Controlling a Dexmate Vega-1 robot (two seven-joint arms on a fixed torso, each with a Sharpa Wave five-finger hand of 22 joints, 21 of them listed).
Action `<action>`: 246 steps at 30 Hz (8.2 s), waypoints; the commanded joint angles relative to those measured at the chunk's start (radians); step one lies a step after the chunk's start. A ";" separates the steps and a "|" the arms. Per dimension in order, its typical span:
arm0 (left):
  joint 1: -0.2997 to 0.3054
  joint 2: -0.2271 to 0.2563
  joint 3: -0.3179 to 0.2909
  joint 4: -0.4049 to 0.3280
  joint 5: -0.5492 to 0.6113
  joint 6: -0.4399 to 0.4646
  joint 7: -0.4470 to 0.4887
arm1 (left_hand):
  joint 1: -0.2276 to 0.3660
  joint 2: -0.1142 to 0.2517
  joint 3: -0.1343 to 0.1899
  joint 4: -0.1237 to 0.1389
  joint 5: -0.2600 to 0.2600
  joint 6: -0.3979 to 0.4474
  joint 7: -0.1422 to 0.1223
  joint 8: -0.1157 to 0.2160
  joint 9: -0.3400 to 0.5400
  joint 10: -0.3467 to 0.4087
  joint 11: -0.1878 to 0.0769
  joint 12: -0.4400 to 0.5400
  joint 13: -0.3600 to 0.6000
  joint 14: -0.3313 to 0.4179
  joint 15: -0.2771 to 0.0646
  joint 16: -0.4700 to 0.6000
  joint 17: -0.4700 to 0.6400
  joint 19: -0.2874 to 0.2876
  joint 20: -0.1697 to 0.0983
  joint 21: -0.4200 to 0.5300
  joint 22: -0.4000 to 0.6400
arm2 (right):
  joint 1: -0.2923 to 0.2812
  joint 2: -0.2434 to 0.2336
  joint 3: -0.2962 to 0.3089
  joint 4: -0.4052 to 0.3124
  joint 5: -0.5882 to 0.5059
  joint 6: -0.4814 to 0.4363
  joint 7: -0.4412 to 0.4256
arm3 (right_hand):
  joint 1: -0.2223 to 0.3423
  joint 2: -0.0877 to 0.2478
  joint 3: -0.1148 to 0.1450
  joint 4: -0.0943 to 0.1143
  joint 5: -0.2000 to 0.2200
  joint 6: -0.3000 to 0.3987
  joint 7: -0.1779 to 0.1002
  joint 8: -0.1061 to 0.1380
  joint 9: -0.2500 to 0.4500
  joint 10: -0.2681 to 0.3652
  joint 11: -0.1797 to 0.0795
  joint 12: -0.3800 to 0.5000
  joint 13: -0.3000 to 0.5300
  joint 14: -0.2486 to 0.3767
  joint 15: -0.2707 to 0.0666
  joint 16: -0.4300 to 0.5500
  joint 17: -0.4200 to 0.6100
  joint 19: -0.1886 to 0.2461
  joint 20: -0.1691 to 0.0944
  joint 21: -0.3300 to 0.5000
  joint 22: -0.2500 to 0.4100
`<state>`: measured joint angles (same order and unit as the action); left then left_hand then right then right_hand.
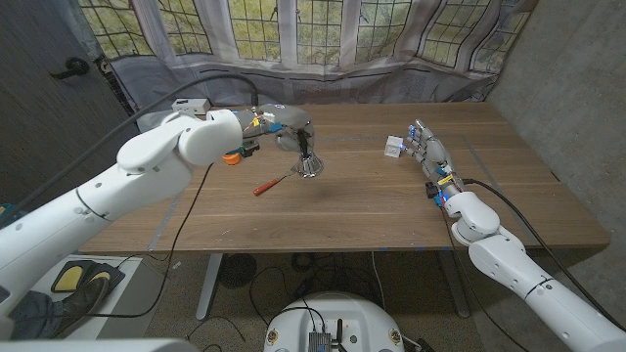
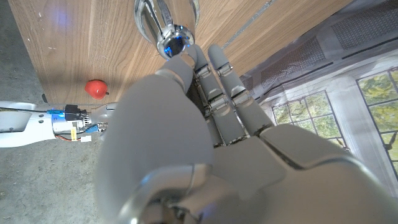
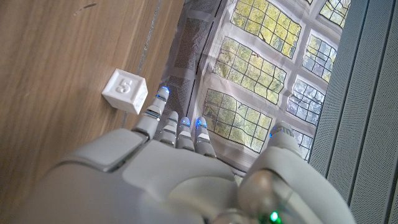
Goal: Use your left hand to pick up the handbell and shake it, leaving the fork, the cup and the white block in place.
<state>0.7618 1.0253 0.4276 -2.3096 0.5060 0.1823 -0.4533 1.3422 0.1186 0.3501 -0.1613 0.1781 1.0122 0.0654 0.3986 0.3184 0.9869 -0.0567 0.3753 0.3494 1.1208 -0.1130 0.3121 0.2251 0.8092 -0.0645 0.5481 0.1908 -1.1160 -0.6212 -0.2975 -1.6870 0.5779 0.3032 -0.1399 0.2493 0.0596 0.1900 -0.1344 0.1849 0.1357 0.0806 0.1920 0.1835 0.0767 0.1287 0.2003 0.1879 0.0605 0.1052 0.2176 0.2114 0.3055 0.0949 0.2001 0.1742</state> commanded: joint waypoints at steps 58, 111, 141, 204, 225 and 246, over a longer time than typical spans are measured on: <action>0.060 -0.145 -0.113 0.307 -0.486 -0.307 0.494 | -0.019 -0.002 0.030 0.000 0.010 -0.004 -0.002 0.008 -0.006 0.019 -0.003 0.052 0.327 0.105 -0.095 -0.001 0.010 -0.017 0.003 0.041 -0.001 | 0.054 0.036 -0.032 0.058 -0.001 -0.018 0.011 | 0.011 -0.003 -0.004 0.001 -0.003 0.002 0.006 0.002 0.003 0.019 0.004 0.002 0.005 0.004 0.003 -0.002 0.005 0.009 -0.004 0.000 0.002; 0.187 0.013 -0.197 -0.069 0.973 0.251 0.093 | -0.028 -0.005 0.039 0.001 0.007 -0.002 -0.019 0.011 -0.007 0.027 -0.022 0.025 0.348 0.091 -0.099 -0.009 0.019 -0.040 -0.001 0.064 -0.002 | 0.058 0.031 -0.044 0.093 0.029 -0.012 0.051 | 0.012 -0.001 -0.005 0.002 -0.003 0.000 0.007 0.001 0.003 0.019 0.005 0.001 0.006 0.003 0.003 -0.003 0.005 0.009 -0.006 -0.001 0.002; 0.121 -0.173 -0.151 0.161 0.084 -0.106 0.371 | -0.031 -0.009 0.045 -0.001 0.008 -0.002 -0.011 0.012 -0.006 0.037 -0.012 0.012 0.355 0.098 -0.097 -0.011 0.018 -0.039 -0.001 0.081 -0.002 | 0.022 0.013 -0.009 0.042 -0.012 0.043 0.021 | 0.014 -0.002 -0.005 0.001 -0.003 0.015 0.012 0.006 0.003 0.033 0.001 0.004 0.006 0.016 0.001 0.000 0.004 0.026 -0.049 0.003 0.001; 0.127 0.050 -0.039 -0.001 0.502 0.165 0.268 | -0.032 -0.009 0.055 -0.001 0.009 -0.007 -0.012 0.008 -0.003 0.040 -0.012 -0.016 0.377 0.094 -0.098 -0.011 0.029 -0.058 0.003 0.113 -0.004 | 0.035 0.016 -0.020 0.089 0.027 0.035 0.085 | 0.013 -0.001 -0.006 0.002 -0.003 0.018 0.012 0.003 0.003 0.037 0.003 0.002 0.006 0.018 0.001 -0.003 0.004 0.026 -0.035 0.000 0.001; 0.211 -0.023 -0.271 -0.031 1.219 0.320 0.130 | -0.039 -0.009 0.055 0.001 0.007 -0.002 -0.026 0.006 -0.008 0.046 -0.024 -0.024 0.383 0.097 -0.102 -0.009 0.033 -0.063 -0.003 0.122 -0.005 | 0.037 0.021 -0.033 0.099 0.025 0.037 0.085 | 0.013 -0.001 -0.006 0.002 -0.003 0.017 0.012 0.002 0.003 0.038 0.002 0.001 0.006 0.018 0.002 -0.003 0.004 0.026 -0.033 -0.001 0.001; 0.245 -0.150 -0.394 -0.025 0.429 0.176 0.141 | -0.038 -0.014 0.058 -0.003 0.008 0.000 -0.021 0.008 -0.005 0.050 -0.023 -0.035 0.385 0.099 -0.104 -0.010 0.034 -0.069 -0.007 0.133 -0.005 | 0.003 0.001 -0.017 0.061 0.028 0.025 0.062 | 0.014 -0.002 -0.007 0.002 -0.003 0.018 0.011 0.002 0.003 0.039 0.004 0.001 0.006 0.018 0.002 -0.004 0.004 0.027 -0.032 -0.001 0.001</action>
<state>0.9783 0.9492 0.0949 -2.3596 1.2998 0.3961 -0.3423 1.2963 0.0991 0.4016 -0.1644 0.1820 1.0107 0.0421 0.4048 0.3083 1.0094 -0.0644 0.3370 0.3494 1.1230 -0.1195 0.3019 0.2589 0.7432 -0.0697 0.6738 0.1866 -1.0998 -0.6128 -0.3206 -1.6152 0.6055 0.3369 -0.0664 0.2545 0.0543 0.1872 -0.1315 0.1849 0.1463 0.0911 0.1920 0.1836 0.1106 0.1268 0.2003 0.1880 0.0731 0.1071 0.2176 0.2114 0.3323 0.0575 0.2001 0.1724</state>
